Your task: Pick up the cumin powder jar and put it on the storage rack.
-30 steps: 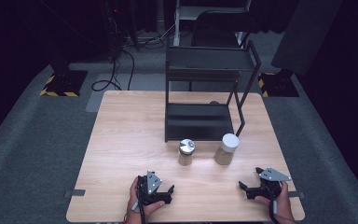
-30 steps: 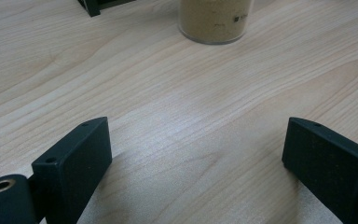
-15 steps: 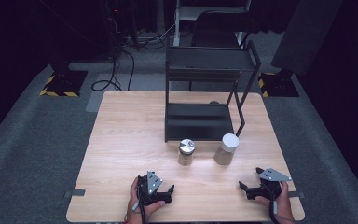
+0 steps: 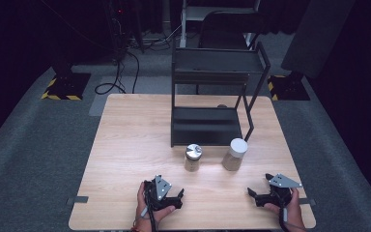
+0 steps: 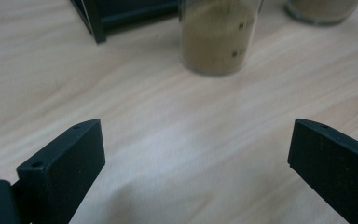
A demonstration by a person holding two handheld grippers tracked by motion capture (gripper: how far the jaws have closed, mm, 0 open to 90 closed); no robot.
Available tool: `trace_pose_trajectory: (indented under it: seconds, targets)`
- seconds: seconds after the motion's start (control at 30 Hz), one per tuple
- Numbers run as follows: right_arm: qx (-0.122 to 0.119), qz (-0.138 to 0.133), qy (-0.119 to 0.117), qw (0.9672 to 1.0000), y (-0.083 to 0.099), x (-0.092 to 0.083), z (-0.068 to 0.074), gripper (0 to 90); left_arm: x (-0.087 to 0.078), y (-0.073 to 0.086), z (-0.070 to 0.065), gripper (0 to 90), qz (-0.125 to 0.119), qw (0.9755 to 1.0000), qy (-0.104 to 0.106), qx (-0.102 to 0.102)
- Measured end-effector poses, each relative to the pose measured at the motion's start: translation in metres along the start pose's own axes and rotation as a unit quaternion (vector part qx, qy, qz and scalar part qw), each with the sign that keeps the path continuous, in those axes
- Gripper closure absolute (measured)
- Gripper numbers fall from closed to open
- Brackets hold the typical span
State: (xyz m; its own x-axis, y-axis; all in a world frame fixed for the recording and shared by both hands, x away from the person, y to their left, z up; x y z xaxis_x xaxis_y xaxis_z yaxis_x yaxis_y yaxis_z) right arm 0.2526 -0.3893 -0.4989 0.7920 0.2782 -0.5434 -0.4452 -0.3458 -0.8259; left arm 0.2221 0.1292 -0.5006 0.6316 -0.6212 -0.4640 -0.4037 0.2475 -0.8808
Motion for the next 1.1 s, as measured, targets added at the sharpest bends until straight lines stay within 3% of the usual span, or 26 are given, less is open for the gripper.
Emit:
trace_pose_trajectory:
  seconds: [0.4,0.83,1.1]
  targets:
    - [-0.004,-0.002,0.001,1.0000,0.001,-0.001,0.001,0.0,0.017,-0.025,0.002,3.6,-0.010,0.9999,0.004,0.011]
    - [-0.003,-0.002,0.001,1.0000,0.001,-0.001,0.000,0.0,0.038,-0.046,0.012,4.0,-0.033,0.9994,0.007,0.010]
    - [-0.003,-0.002,0.000,1.0000,0.001,-0.001,0.000,0.0,0.053,-0.056,0.016,4.5,-0.046,0.9985,0.028,0.012]
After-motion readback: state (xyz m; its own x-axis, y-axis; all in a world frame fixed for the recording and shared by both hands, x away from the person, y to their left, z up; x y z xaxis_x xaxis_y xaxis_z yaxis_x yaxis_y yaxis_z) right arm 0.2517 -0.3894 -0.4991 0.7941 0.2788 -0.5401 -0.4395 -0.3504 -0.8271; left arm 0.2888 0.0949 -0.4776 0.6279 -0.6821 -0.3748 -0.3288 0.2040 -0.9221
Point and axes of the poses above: each handheld gripper's, and its own axes: x roughly forward along the jaws, y roughly out of its underside, z roughly to its left, the point moved 3 cm from there along x, roughly forward along the jaws, and after that the axes turned 13 degrees about y, right-handed, at the moved point
